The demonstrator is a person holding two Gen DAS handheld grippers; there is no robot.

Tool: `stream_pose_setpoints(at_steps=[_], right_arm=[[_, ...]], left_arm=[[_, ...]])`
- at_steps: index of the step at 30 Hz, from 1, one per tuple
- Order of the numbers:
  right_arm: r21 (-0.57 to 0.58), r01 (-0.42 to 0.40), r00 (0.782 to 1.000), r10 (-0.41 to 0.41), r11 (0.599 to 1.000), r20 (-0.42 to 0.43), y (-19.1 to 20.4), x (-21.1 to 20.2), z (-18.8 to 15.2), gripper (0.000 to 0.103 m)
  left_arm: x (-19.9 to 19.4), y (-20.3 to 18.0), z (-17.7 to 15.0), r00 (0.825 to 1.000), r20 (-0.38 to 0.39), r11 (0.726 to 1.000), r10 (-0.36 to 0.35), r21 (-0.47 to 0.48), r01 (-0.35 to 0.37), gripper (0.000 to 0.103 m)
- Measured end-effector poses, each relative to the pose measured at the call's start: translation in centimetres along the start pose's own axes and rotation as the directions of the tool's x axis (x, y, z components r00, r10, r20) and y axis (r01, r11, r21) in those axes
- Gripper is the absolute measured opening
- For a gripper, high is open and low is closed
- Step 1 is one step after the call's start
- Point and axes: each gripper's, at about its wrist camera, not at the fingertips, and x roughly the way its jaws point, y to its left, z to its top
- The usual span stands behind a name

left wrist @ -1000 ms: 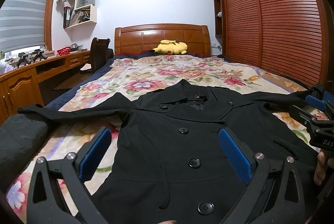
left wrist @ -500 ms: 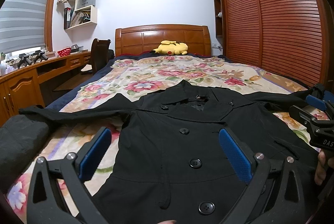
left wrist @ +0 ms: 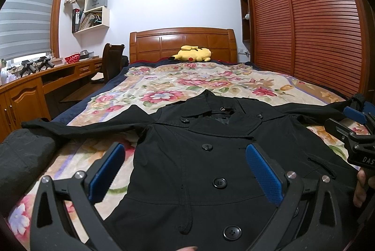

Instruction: Fold large clothes

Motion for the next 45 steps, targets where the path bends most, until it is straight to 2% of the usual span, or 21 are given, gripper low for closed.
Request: stream_pose_setpoints(at_steps=[12, 19, 24, 36, 45], right_arm=[[-0.002, -0.006, 1.0, 0.006, 1.0, -0.003, 0.1, 0.0, 0.0, 0.103], [-0.016, -0.074, 0.997, 0.074, 0.997, -0.033, 1.2, 0.3, -0.2, 0.103], [-0.038, -0.116, 0.992, 0.114, 0.992, -0.056, 2.9, 0.6, -0.4, 0.103], [-0.075, -0.166, 0.984, 0.159, 0.983, -0.084, 4.9, 0.5, -0.2, 0.103], [-0.084, -0.199, 0.978, 0.192, 0.976, -0.079, 6.2, 0.4, 1.0, 0.103]], left_arm=[[0.1, 0.3, 0.2, 1.0, -0.007, 1.0, 0.0, 0.003, 0.0, 0.103], [0.6, 1.6, 0.6, 0.999, -0.038, 1.0, 0.0, 0.015, 0.0, 0.103], [0.7, 2.4, 0.7, 0.998, -0.05, 0.999, 0.025, 0.035, -0.024, 0.103], [-0.3, 7.0, 0.3, 0.993, -0.098, 0.998, 0.067, -0.015, -0.069, 0.103], [-0.2, 10.6, 0.0, 0.983, -0.148, 0.993, 0.112, -0.004, -0.114, 0.103]])
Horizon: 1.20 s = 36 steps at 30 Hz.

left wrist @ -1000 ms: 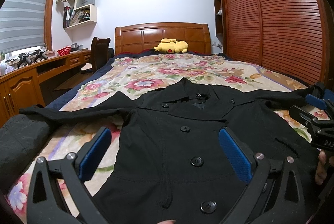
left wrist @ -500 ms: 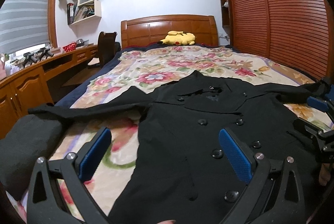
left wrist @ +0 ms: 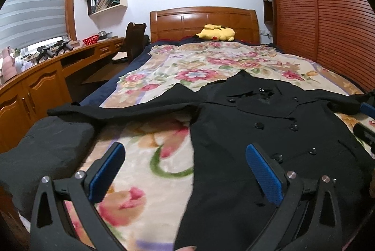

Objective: Fold large clothes
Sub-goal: 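Move the left tool to the coat sleeve nearest it and close on the cuff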

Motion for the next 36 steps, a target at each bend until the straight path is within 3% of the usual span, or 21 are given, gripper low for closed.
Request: stream_pose_setpoints(at_steps=[10, 14, 23, 28, 36], right_arm=[[-0.048, -0.057, 0.998, 0.057, 0.997, -0.011, 3.7, 1.7, 3.3, 0.103], [-0.064, -0.086, 0.996, 0.085, 0.994, -0.017, 5.7, 3.2, 4.8, 0.103], [-0.062, -0.135, 0.99, 0.133, 0.989, -0.045, 7.9, 7.3, 5.7, 0.103], [-0.049, -0.152, 0.985, 0.147, 0.987, -0.089, 7.4, 9.1, 4.8, 0.103], [-0.035, -0.169, 0.979, 0.163, 0.985, -0.125, 7.0, 10.5, 3.9, 0.103]], left_arm=[[2.4, 3.2, 1.2, 0.997, -0.067, 0.999, 0.03, 0.033, -0.028, 0.103], [3.9, 4.8, 1.8, 0.995, -0.099, 1.0, 0.01, 0.023, -0.007, 0.103], [8.4, 9.7, 4.2, 0.989, -0.147, 0.998, -0.022, -0.061, 0.013, 0.103], [11.6, 12.9, 5.9, 0.984, -0.179, 0.993, -0.016, -0.117, -0.005, 0.097], [17.3, 16.9, 5.9, 0.955, -0.297, 0.973, -0.006, -0.222, -0.062, 0.094]])
